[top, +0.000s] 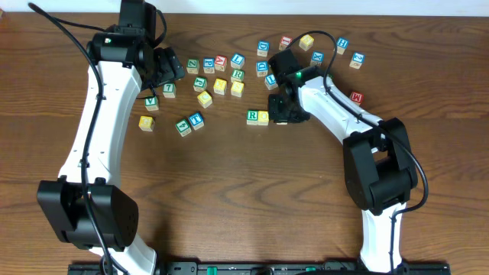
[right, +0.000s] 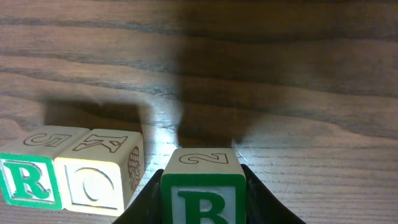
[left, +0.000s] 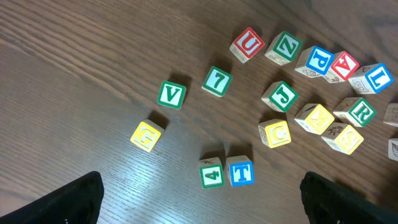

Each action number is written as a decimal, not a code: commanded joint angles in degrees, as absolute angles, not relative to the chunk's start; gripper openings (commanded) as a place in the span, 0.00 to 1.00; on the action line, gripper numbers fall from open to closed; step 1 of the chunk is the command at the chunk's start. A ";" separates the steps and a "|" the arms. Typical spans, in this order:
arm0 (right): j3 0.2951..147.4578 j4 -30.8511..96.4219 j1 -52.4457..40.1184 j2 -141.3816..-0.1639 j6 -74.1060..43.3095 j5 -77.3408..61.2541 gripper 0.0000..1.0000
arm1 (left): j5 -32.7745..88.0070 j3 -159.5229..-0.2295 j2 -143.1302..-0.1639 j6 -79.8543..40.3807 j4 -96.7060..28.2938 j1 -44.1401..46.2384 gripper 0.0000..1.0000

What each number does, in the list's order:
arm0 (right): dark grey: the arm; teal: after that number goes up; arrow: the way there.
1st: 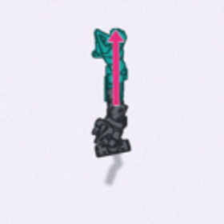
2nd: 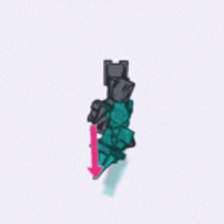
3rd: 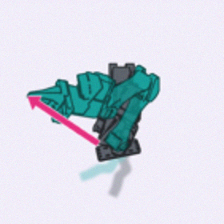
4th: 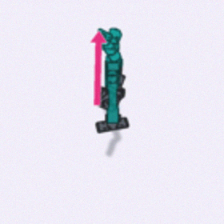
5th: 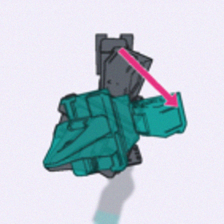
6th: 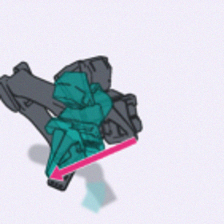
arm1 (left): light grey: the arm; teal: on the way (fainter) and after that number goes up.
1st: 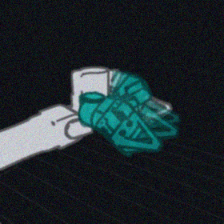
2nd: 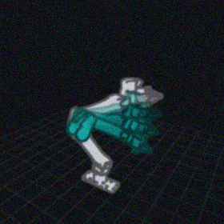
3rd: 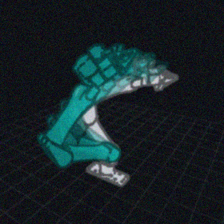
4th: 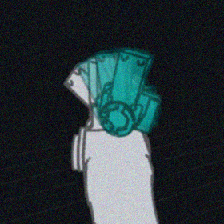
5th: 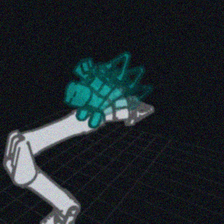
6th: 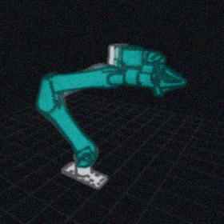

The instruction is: Spell out ROBOT

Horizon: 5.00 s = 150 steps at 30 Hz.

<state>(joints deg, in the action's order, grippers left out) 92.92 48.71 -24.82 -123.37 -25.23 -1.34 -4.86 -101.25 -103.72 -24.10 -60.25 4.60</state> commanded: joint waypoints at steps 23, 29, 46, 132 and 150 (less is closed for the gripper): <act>92.51 47.53 -25.08 -123.83 -26.33 0.51 0.32 | -5.61 -101.32 -102.65 -23.59 -60.60 4.45 1.00; 93.49 48.29 -24.21 -120.51 -26.28 -0.10 0.33 | -5.61 -101.32 -102.67 -23.59 -60.60 4.45 1.00; 92.64 52.34 -19.40 -116.81 -27.16 0.97 0.14 | -5.61 -101.32 -102.67 -23.59 -60.60 4.45 1.00; 116.27 62.57 -17.19 -117.43 -13.15 -6.61 0.29 | -5.61 -101.32 -102.67 -23.59 -60.60 4.45 1.00; 129.34 68.99 -11.05 -117.43 -9.69 -5.96 0.44 | -5.61 -101.32 -102.67 -23.59 -60.60 4.45 1.00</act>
